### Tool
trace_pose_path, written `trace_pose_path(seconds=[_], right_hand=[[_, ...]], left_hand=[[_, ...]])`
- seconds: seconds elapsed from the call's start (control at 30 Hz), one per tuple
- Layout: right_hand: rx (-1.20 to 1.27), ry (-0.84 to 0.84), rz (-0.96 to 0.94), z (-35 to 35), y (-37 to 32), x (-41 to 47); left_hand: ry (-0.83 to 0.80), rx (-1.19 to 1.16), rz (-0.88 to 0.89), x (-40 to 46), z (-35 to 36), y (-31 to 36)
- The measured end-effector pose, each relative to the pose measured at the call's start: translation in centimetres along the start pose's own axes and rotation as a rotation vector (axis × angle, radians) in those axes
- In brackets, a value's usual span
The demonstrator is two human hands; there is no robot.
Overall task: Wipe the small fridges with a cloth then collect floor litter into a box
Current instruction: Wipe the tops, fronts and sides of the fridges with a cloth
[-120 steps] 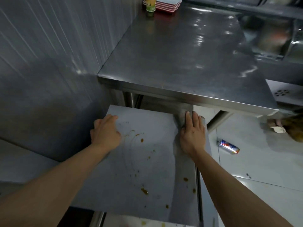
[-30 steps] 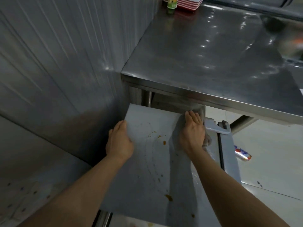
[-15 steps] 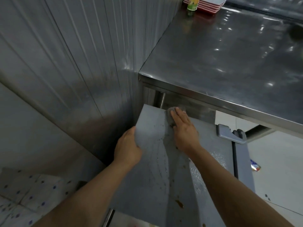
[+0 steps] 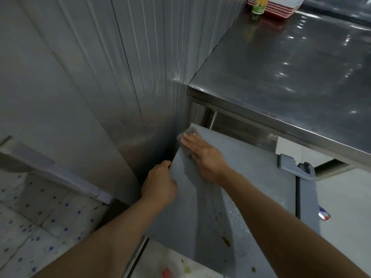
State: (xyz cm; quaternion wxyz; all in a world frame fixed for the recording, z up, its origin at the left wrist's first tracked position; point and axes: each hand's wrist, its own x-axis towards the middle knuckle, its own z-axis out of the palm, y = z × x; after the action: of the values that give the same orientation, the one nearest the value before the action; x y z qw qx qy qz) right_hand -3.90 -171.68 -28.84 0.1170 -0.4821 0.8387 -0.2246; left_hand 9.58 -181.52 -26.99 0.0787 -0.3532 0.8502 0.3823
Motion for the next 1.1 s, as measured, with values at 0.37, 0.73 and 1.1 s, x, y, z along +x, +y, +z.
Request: trace_pose_path(seconds=[0.37,0.73,1.1], right_hand=[[-0.142,-0.008,-0.030,0.0,1.7,1.7],[-0.118,-0.111,-0.318,1.5,-0.2,-6.7],[-0.080,0.036,-0.054,-0.6,3.7,-9.6]], left_hand=[[0.050,0.011,-0.036,-2.2,0.9,-0.7],[0.140,0.099,-0.086,-3.4,1.1,0.1],[0.189,0.323,0.097,-4.1,2.9,2.0]])
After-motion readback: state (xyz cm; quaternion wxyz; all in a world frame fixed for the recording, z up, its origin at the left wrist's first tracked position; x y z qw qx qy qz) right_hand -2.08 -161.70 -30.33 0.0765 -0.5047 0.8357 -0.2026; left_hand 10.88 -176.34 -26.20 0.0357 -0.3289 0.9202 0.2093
